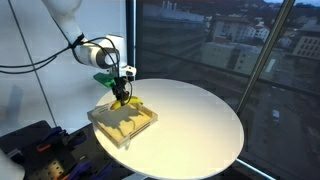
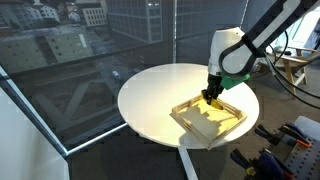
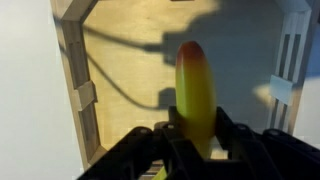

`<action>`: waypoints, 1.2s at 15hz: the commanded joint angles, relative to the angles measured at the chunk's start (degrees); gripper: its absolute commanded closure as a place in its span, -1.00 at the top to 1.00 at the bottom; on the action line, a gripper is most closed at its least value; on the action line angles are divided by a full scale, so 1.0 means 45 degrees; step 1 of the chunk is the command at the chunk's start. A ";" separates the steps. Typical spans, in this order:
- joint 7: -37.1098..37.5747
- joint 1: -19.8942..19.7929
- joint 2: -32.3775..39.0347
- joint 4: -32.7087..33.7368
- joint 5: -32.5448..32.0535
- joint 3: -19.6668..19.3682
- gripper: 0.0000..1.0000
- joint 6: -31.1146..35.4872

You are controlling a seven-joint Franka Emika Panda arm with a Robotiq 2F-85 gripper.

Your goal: Pick up the banana and place it in the wooden tray

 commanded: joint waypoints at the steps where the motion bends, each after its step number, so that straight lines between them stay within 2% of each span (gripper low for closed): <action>1: -0.0015 0.0059 0.0420 0.0042 0.0058 0.0036 -0.72 0.0482; 18: -0.0139 0.0272 0.2053 0.0263 0.0208 -0.0053 -0.72 0.1449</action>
